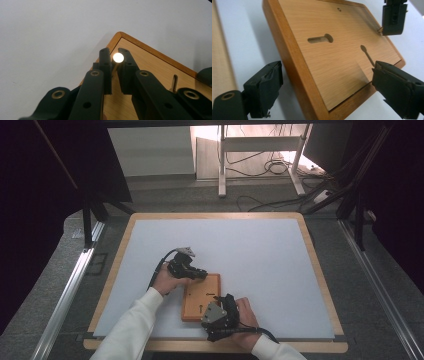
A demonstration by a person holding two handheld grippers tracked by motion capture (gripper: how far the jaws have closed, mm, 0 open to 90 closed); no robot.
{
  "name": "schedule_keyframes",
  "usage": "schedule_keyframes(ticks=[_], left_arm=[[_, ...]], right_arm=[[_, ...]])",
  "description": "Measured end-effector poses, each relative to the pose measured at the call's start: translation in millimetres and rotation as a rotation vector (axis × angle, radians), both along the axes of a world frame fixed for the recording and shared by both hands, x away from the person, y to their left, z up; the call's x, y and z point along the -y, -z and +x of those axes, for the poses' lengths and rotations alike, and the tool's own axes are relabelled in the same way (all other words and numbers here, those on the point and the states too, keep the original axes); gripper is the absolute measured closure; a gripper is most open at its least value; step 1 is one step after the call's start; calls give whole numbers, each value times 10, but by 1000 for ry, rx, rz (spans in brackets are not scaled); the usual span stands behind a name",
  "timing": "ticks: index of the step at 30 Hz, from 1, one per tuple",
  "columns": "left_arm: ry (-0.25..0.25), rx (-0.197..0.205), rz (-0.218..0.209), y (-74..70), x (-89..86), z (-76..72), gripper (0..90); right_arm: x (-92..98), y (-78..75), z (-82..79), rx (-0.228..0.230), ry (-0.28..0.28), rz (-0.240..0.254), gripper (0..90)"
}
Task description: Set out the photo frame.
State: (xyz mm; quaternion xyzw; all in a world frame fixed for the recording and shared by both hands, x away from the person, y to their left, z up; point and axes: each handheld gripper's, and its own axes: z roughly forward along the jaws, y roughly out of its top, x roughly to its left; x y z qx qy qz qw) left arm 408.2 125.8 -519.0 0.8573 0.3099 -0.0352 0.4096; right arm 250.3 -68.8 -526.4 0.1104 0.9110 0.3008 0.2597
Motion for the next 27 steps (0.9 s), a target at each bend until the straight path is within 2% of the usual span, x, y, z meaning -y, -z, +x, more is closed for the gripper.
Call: schedule_keyframes(ticks=[4,10,13,17,21,23,27], left_arm=[[-3,0,0,0,0,0,828],[-10,8,-3,12,-5,-10,826],[-22,23,2,11,0,-18,837],[-39,37,-3,18,2,-23,841],[-52,48,-2,22,4,-25,828],[-57,51,-2,22,4,-24,821],[-79,51,-14,32,-8,-18,809]], right_arm=[[-1,16,29,18,13,-7,112],[-22,22,-7,94,-8,-36,127],[-23,-2,-20,118,-12,-25,153],[3,-94,-31,155,-19,0,226],[25,-154,-14,172,-30,2,289],[23,-177,-26,197,-34,-1,329],[35,-234,-10,196,-36,6,412]])
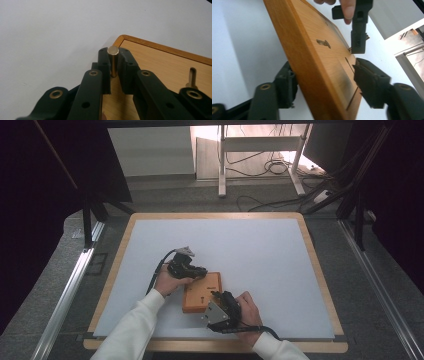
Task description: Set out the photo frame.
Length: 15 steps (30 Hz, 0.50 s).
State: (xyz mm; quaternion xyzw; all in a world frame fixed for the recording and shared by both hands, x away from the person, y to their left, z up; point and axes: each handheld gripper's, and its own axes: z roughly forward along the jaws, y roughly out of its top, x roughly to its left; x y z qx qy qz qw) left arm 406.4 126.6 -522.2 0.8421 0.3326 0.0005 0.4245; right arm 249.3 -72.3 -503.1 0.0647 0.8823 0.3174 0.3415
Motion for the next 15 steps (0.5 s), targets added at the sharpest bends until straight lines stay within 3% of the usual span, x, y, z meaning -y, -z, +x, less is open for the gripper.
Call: schedule_keyframes(ticks=[4,7,9,15], left_arm=[[-15,-1,-17,13,-24,16,800],[-19,-1,-22,9,-50,22,776],[-23,4,-25,2,-64,24,762],[-70,31,-47,-59,-193,13,599]], right_arm=[[45,-65,34,11,4,15,460],[83,-127,55,50,14,32,502],[108,-176,96,42,14,39,505],[101,-205,131,40,-4,27,522]])
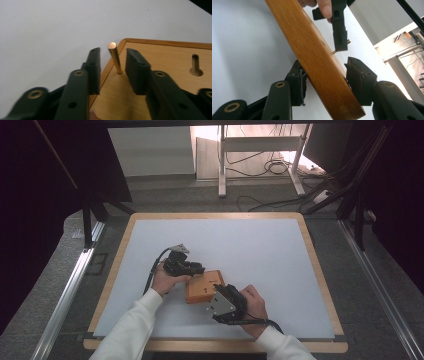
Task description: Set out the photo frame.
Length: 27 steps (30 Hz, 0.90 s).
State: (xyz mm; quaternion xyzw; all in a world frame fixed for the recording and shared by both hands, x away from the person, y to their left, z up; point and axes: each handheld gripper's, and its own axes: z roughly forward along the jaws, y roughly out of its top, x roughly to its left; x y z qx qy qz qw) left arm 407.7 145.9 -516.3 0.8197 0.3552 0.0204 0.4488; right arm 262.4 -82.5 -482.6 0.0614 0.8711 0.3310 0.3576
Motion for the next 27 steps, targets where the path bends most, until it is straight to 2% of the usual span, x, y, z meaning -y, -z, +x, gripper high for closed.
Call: schedule_keyframes(ticks=[5,7,9,11,14,22,24,25,27], left_arm=[[-69,23,-25,-43,-210,-76,491],[-75,32,-29,-47,-307,-134,444],[-89,52,-14,-51,-405,-206,410],[-100,55,-15,-47,-497,-281,389],[-112,66,7,-25,-590,-405,356],[-88,80,65,65,-612,-600,300],[-84,96,79,74,-597,-625,296],[-82,92,74,78,-591,-632,295],[-81,65,36,90,-593,-625,288]], right_arm=[[3,-2,6,3,-4,-2,525],[4,-3,7,3,-4,-3,526],[5,-6,8,2,-4,-5,527],[9,-8,10,0,-4,-5,527],[11,-6,10,3,-4,-4,529],[13,-5,12,8,-5,-10,534],[15,-7,15,8,-5,-10,537],[16,-8,16,8,-7,-11,537],[16,-15,21,3,-9,-16,538]])
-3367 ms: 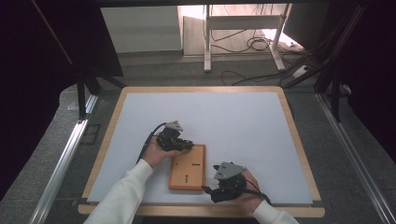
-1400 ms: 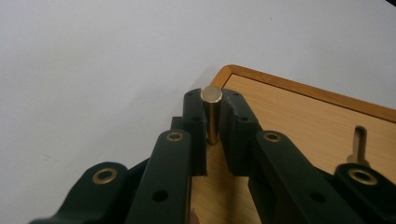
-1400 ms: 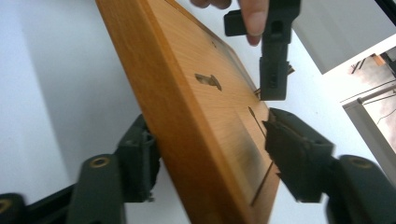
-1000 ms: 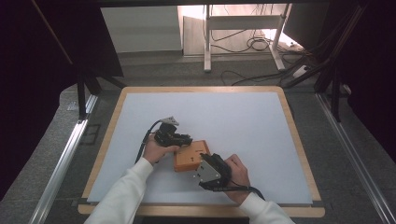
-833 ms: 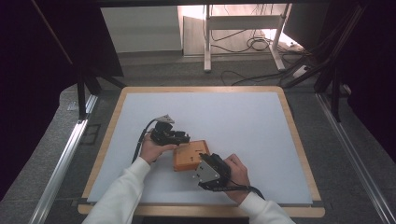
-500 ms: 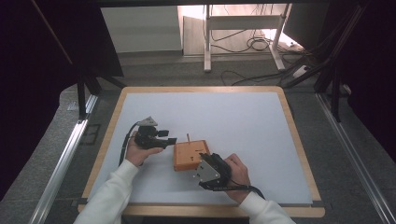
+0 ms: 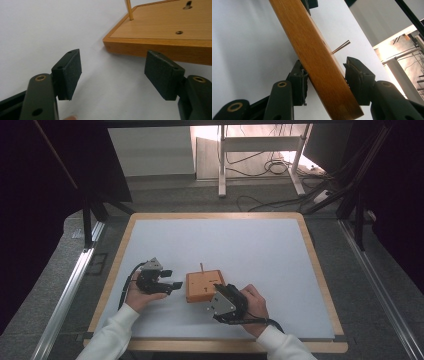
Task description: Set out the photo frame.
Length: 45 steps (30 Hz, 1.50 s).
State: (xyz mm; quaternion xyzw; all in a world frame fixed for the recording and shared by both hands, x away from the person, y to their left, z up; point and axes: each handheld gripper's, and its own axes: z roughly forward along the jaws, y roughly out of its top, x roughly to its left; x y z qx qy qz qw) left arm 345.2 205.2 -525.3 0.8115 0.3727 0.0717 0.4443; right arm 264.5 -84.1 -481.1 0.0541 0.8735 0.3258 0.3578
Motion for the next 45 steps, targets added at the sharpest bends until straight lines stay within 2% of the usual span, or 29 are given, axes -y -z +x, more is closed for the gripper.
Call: schedule_keyframes(ticks=[1,3,8,12,16,23,27,41,43,45], left_arm=[[-5,-8,-8,8,-7,9,285],[-15,-6,9,27,-17,15,281],[-29,-11,-1,44,-46,9,281],[-15,-31,-34,58,-54,10,281],[-17,-39,-40,75,-54,18,280],[-6,-55,-21,121,-30,26,272],[-6,-57,-21,125,-30,28,268],[-17,-74,-10,149,-39,46,260],[-17,-75,-10,152,-40,47,260],[-19,-73,-8,152,-39,46,260]], right_arm=[[-1,-7,9,3,-4,-3,539],[-4,-26,21,-6,-6,-7,539],[2,-82,68,-29,-9,-11,547],[-7,-101,91,-30,-23,-23,554],[-25,-147,130,-41,-42,-37,568],[-36,-295,303,-93,-88,-29,600],[-71,-329,341,-105,-98,-34,610],[-185,-406,435,-94,-135,-62,651],[-191,-419,454,-97,-135,-54,661],[-195,-437,473,-77,-131,-45,683]])
